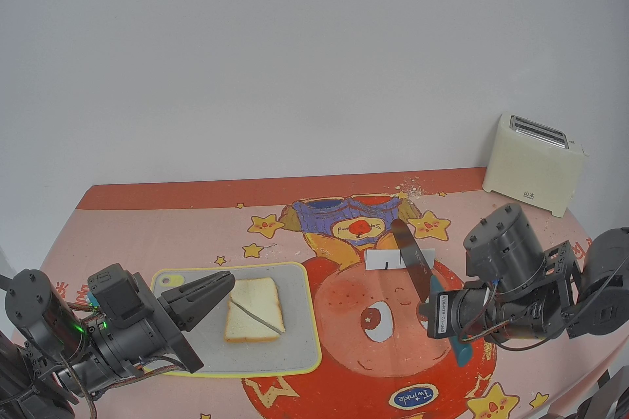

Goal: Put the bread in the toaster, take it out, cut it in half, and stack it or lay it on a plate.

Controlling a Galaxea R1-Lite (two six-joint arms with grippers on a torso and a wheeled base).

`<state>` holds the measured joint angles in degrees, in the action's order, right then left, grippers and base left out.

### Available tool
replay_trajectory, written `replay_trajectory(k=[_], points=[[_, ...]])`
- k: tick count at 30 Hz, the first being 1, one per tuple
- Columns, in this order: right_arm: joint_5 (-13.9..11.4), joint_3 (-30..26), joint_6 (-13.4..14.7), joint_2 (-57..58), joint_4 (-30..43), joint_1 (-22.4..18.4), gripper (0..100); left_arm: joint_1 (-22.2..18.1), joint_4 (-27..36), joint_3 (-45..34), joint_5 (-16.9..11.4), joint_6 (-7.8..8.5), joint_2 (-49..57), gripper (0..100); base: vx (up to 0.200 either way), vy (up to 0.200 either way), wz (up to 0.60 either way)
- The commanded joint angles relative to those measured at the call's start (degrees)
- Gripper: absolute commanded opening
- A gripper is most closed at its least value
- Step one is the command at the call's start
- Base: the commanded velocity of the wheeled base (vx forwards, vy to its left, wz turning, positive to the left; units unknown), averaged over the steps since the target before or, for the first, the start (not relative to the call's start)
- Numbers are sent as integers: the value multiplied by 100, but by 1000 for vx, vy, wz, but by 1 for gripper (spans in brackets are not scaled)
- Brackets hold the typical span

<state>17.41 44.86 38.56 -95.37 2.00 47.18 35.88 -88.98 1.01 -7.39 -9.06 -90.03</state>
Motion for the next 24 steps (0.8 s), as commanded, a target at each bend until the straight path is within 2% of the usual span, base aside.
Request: replay_trajectory(k=[1, 9, 24], points=[[8, -4, 3, -140, -7, 11, 0, -2, -102, -92, 0, 0, -6, 0, 0, 0, 0], [26, -30, 108, -298, 2, 134, 0, -2, -102, -101, 0, -8, -6, 0, 0, 0, 0], [26, -188, 117, -360, -42, 213, 0, -2, -102, -92, 0, 27, -6, 0, 0, 0, 0]])
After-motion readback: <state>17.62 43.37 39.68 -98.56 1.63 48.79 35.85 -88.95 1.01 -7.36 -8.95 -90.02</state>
